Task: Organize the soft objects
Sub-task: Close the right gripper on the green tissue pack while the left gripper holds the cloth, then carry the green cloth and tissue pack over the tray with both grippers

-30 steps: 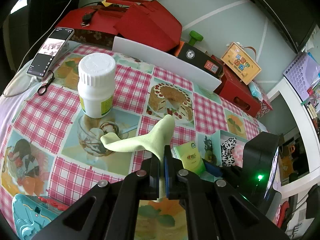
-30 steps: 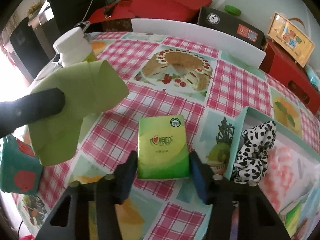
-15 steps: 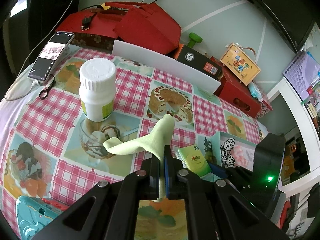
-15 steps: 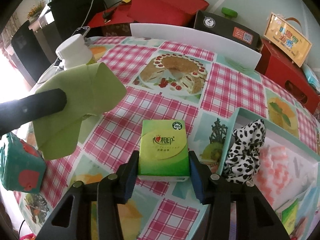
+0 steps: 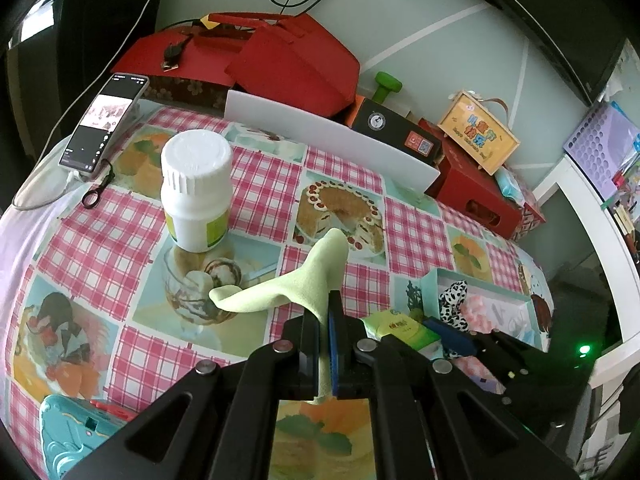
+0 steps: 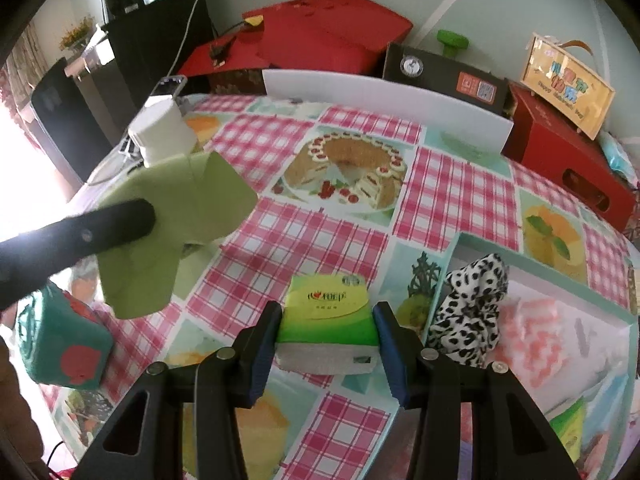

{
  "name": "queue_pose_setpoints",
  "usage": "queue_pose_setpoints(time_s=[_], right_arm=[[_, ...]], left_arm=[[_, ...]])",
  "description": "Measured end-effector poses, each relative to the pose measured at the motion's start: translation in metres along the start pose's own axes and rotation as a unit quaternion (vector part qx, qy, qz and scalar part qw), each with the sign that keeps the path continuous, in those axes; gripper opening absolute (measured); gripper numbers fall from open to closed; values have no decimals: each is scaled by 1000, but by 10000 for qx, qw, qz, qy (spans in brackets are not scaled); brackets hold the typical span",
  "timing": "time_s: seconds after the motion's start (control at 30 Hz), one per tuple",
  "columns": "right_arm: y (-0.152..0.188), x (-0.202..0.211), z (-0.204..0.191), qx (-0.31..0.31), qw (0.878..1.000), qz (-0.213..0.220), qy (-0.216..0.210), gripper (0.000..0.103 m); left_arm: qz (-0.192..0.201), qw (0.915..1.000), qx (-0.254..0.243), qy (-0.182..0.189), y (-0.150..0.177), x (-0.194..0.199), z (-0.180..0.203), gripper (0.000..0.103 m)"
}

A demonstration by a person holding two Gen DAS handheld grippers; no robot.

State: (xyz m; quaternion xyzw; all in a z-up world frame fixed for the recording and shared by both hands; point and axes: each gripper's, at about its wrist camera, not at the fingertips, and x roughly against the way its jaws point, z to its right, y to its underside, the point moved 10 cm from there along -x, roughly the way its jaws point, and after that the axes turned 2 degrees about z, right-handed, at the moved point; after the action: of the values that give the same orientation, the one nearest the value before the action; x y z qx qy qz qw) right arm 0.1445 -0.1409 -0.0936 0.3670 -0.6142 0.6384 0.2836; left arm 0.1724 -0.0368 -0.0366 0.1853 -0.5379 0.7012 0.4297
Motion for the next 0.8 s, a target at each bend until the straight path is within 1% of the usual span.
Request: queue_pose_setpoints(time_s=[0.2, 0.53, 0.8], right_arm=[[-9, 16, 2, -17, 9998, 188, -4, 50], [-12, 25, 2, 11, 9996, 280, -13, 50], [-17, 40, 2, 4, 9991, 431, 11, 50]], left_arm=[[143, 9999, -79, -32, -5, 7, 2, 3], [179, 9998, -91, -39, -7, 9, 2, 3], [338, 9993, -171, -4, -11, 21, 8, 3]])
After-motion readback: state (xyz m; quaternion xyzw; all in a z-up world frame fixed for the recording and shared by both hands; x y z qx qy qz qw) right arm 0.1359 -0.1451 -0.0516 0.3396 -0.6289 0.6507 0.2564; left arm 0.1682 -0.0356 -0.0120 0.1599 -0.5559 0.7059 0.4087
